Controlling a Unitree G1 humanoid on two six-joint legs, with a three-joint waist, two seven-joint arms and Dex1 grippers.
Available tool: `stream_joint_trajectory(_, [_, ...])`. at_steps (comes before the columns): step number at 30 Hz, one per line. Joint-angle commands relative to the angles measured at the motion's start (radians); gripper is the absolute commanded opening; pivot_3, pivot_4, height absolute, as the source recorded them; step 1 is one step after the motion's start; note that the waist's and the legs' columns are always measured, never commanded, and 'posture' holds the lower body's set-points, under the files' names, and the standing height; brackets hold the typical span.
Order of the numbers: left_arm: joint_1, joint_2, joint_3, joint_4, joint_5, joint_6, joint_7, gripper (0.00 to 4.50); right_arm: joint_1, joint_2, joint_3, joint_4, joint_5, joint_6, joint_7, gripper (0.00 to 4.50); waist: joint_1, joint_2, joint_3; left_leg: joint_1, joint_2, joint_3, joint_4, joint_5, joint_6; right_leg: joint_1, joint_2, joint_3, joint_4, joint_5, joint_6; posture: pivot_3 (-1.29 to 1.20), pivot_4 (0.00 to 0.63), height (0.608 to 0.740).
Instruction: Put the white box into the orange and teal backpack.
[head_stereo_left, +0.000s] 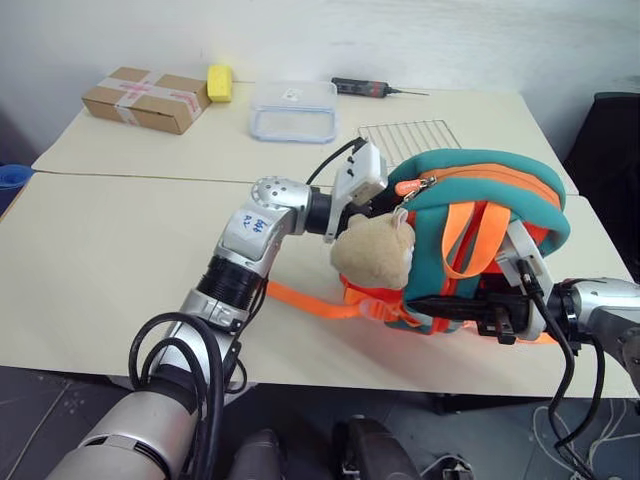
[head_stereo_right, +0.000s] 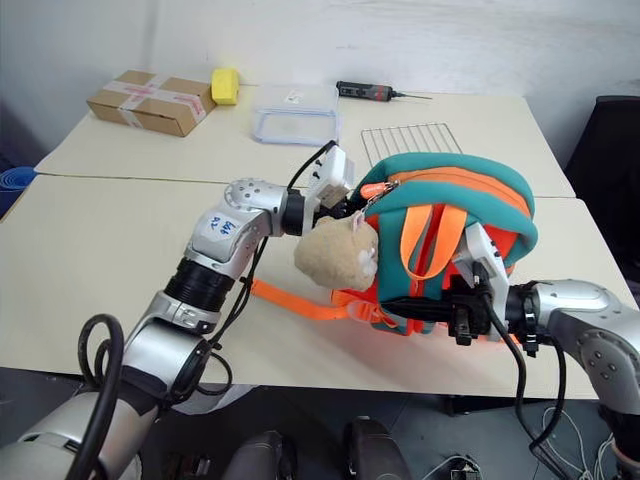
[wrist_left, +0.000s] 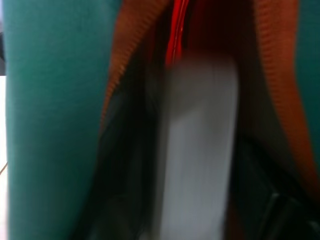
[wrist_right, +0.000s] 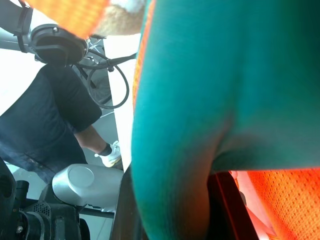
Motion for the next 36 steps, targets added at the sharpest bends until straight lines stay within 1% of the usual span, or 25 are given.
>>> stream_joint_trajectory(1, [0.019,0.136,0.084,-0.102,-0.05,0.034,-0.065,3.67,0.0,0.002,-0.017,-0.023,0.014,-0.011,0.0,0.0,-0.004,0.0,0.0,0.001,0.0,0.0,-0.001,0.0,-0.001,0.0,0.0,0.0,0.0,0.0,0.0,0.0,0.15,0.74])
stream_joint_trajectory(4, [0.046,0.271,0.135,-0.194,-0.142,0.127,-0.164,4.48,0.003,0.006,-0.011,-0.021,0.01,-0.014,-0.001,0.0,-0.002,0.0,0.0,0.001,0.001,0.0,-0.001,0.001,-0.001,0.0,0.0,0.0,0.0,0.0,0.0,0.0,0.15,0.74])
stream_joint_trajectory(6, [0.05,0.346,0.168,-0.251,-0.219,0.22,-0.217,4.48,0.0,0.009,-0.006,-0.022,0.01,-0.014,-0.005,0.0,0.003,0.0,0.0,0.001,0.001,0.0,-0.001,0.001,-0.001,0.0,0.0,0.0,0.0,0.0,0.0,0.0,0.15,0.74])
stream_joint_trajectory(8, [0.04,0.398,0.202,-0.314,-0.314,0.335,-0.245,4.48,-0.007,0.011,-0.003,-0.021,0.014,-0.011,-0.008,0.0,0.007,0.0,0.0,0.0,0.0,-0.001,0.0,0.001,-0.001,0.0,-0.001,-0.001,-0.001,0.0,0.0,0.0,0.15,0.74])
stream_joint_trajectory(10, [0.024,0.388,0.233,-0.411,-0.425,0.455,-0.201,4.48,-0.014,0.014,0.001,-0.021,0.016,-0.008,-0.01,0.0,0.011,0.0,0.0,-0.001,0.0,-0.003,0.001,0.0,-0.001,0.002,-0.001,-0.001,-0.002,0.0,0.0,0.0,0.15,0.74])
stream_joint_trajectory(12, [0.03,0.369,0.224,-0.474,-0.453,0.5,-0.151,4.48,-0.019,0.016,0.007,-0.019,0.014,-0.007,-0.01,0.0,0.012,0.0,0.0,-0.001,-0.001,-0.006,0.002,0.0,0.0,0.004,-0.002,-0.001,-0.003,0.0,0.0,0.0,0.15,0.74])
stream_joint_trajectory(14, [0.056,0.342,0.151,-0.505,-0.367,0.439,-0.088,4.48,-0.027,0.019,0.011,-0.02,0.016,-0.003,-0.013,0.0,0.009,0.0,0.0,-0.001,-0.002,-0.007,0.002,0.0,0.0,0.004,-0.002,-0.001,-0.004,0.0,0.0,0.0,0.15,0.74])
stream_joint_trajectory(16, [0.069,0.291,0.099,-0.498,-0.313,0.408,-0.015,4.48,-0.034,0.018,0.007,-0.027,0.029,0.004,-0.013,0.0,0.009,0.001,0.0,-0.001,-0.002,-0.007,0.002,0.0,0.0,0.005,-0.001,-0.001,-0.003,0.0,0.0,0.0,0.15,0.74])
stream_joint_trajectory(18, [0.078,0.262,0.08,-0.496,-0.314,0.412,0.01,4.48,-0.041,0.017,0.003,-0.029,0.04,0.011,-0.014,0.0,0.004,0.001,0.0,-0.001,-0.002,-0.007,0.002,0.0,0.0,0.004,-0.001,-0.001,-0.003,0.0,0.0,0.0,0.15,0.74])
stream_joint_trajectory(22, [0.103,0.247,0.028,-0.519,-0.299,0.39,0.013,4.48,-0.049,0.02,-0.002,-0.024,0.052,0.017,-0.021,0.0,0.001,0.001,0.0,-0.001,-0.002,-0.007,0.0,0.001,-0.001,0.003,0.0,0.0,-0.002,0.0,0.0,0.0,0.15,0.74])
stream_joint_trajectory(26, [0.098,0.237,0.024,-0.478,-0.267,0.358,0.046,3.75,-0.054,0.025,-0.004,-0.019,0.054,0.018,-0.029,0.0,0.007,0.001,0.0,-0.001,-0.002,-0.008,0.001,0.001,-0.001,0.003,0.0,0.0,-0.002,0.0,0.0,0.0,0.15,0.74])
stream_joint_trajectory(27, [0.098,0.241,0.024,-0.471,-0.262,0.353,0.044,3.42,-0.053,0.027,-0.004,-0.017,0.053,0.017,-0.029,0.0,0.007,0.001,0.0,-0.001,-0.002,-0.008,0.001,0.001,-0.001,0.003,0.0,0.0,-0.002,0.0,0.0,0.0,0.15,0.74])
stream_joint_trajectory(30, [0.1,0.258,0.021,-0.459,-0.248,0.332,0.033,2.64,-0.047,0.028,-0.005,-0.014,0.049,0.011,-0.029,0.0,0.006,0.001,0.0,-0.001,-0.002,-0.008,0.001,0.001,-0.001,0.003,0.0,0.0,-0.002,0.0,0.0,0.0,0.15,0.74])
stream_joint_trajectory(34, [0.058,0.275,0.072,-0.399,-0.253,0.313,0.031,1.73,-0.029,0.032,-0.014,-0.019,0.046,0.004,-0.035,0.0,0.005,0.001,0.0,-0.001,-0.002,-0.008,0.001,0.001,-0.001,0.003,0.0,0.0,-0.002,0.0,0.0,0.0,0.15,0.74])
stream_joint_trajectory(36, [0.025,0.286,0.086,-0.35,-0.242,0.312,0.039,1.44,-0.015,0.031,-0.017,-0.031,0.04,-0.007,-0.03,0.0,0.007,0.001,0.0,-0.001,-0.002,-0.008,0.001,0.001,-0.001,0.003,0.0,0.0,-0.002,0.0,0.0,0.0,0.15,0.74])
